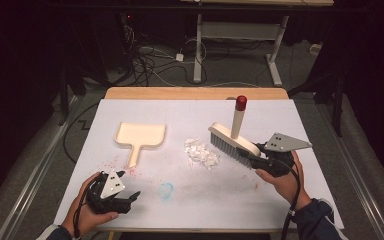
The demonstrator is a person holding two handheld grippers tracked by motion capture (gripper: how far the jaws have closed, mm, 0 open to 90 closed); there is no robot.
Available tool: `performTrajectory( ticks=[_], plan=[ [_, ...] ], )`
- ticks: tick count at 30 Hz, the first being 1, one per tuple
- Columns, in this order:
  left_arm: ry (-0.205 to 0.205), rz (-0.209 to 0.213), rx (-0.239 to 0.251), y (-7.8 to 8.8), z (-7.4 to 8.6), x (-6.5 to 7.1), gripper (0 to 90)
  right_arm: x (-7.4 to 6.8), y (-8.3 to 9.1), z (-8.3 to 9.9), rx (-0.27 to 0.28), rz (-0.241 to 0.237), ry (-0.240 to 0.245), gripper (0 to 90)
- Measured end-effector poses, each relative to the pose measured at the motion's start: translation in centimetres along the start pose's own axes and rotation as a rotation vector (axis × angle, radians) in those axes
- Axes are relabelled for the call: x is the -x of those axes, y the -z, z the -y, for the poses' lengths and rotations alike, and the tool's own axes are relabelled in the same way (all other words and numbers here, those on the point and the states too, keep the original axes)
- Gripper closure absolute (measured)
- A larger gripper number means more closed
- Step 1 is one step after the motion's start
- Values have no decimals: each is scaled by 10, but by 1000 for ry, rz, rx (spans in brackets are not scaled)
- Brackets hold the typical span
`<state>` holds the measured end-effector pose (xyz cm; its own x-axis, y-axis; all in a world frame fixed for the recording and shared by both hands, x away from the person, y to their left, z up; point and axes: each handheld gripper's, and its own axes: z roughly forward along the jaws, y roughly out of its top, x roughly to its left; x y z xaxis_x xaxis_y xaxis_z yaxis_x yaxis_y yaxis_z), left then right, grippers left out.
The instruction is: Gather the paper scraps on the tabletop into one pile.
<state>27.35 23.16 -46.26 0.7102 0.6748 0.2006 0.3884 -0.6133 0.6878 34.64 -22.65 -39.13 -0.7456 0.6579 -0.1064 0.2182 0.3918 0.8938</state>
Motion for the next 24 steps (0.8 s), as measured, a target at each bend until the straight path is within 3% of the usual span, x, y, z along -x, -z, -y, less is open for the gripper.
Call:
performTrajectory(
  ticks=[3, 6, 11, 16, 21, 24],
  plan=[
    [0, -9, 4, 0, 0, 0, 196, 1, -4, 7, -30, 49, 0, 681],
    [4, -33, 18, 1, 0, -2, 196, 2, -9, 13, -30, 67, -6, 681],
    [69, -75, 25, 2, 1, -9, 197, 5, -11, 18, -25, 102, 26, 681],
    [112, -102, 1, -4, 1, -15, 199, 12, -10, 21, -6, 113, 18, 681],
    [215, -142, -34, -15, -2, -25, 200, 21, -10, 24, 0, 124, -8, 681],
    [282, -134, -45, -21, -2, -34, 207, 25, -9, 25, 4, 131, -19, 681]
  ],
)
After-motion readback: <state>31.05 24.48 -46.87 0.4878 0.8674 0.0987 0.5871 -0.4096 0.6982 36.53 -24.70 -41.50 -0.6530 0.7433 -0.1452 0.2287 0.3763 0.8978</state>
